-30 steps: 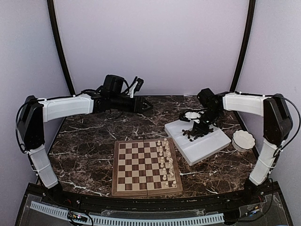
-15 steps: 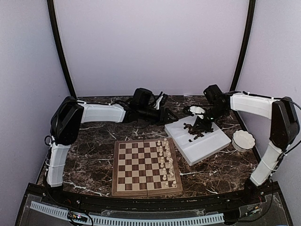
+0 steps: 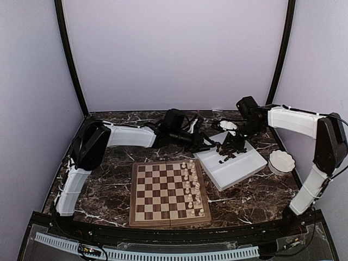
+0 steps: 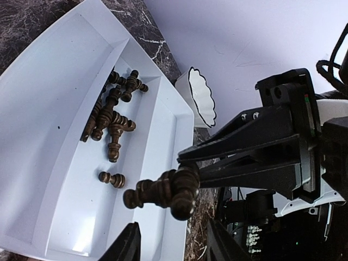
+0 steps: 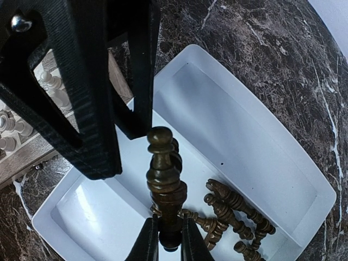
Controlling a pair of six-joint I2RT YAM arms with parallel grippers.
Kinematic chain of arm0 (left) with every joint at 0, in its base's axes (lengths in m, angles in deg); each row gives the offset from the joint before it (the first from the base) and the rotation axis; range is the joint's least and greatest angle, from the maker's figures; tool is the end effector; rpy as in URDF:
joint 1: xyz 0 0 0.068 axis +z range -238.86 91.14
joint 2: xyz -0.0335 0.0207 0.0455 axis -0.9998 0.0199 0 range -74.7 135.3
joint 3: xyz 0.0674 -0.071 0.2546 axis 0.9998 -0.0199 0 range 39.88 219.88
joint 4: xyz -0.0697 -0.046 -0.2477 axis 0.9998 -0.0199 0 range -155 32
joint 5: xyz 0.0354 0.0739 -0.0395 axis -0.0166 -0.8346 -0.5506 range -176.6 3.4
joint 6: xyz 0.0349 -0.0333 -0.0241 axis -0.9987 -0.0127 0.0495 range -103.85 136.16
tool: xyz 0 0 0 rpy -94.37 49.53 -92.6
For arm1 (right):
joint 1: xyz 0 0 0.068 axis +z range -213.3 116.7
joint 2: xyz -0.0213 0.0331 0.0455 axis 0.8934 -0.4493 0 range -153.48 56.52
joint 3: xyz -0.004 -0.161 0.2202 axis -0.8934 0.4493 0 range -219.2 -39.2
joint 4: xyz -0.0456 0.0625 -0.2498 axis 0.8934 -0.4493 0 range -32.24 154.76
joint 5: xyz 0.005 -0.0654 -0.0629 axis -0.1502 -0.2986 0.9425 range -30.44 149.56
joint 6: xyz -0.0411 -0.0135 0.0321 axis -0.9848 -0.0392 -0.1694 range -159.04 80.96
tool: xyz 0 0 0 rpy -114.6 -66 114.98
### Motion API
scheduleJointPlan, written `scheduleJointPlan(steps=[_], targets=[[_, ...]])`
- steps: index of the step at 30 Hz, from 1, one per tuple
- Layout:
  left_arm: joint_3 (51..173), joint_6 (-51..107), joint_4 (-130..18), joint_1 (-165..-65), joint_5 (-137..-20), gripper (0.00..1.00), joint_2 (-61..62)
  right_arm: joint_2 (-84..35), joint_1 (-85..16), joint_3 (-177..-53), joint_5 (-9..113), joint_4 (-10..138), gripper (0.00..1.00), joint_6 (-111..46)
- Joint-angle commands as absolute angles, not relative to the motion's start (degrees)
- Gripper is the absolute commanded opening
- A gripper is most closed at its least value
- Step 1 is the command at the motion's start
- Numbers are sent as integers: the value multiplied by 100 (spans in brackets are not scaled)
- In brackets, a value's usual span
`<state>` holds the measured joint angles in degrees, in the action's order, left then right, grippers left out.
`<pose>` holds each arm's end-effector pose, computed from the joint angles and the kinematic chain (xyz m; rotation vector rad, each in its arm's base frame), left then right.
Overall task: Set up the chess pieces on the board
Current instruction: Pick up the pawn from the chess pile.
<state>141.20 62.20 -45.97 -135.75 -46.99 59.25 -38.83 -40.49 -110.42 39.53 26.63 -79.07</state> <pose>0.3503 -0.4075 0.1862 0.5652 2.1976 -1.6512 0.3113 0.1442 0.2360 -1.4473 2.1524 0.3565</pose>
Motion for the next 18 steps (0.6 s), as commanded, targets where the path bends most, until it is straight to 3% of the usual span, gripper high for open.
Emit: scheduleJointPlan(steps=[1, 13, 18], targets=[[14335, 6384, -4332, -13604, -4628, 43, 5883, -3717, -4063, -10995, 3820, 2668, 4, -7910], [14366, 6704, -3845, -13604, -4639, 30, 6000, -3752, -4062, -11004, 3863, 2600, 4, -7939], [14381, 6721, -3860, -13590, -4689, 29, 6023, -3749, -4062, -11029, 3857, 2567, 4, -7944]])
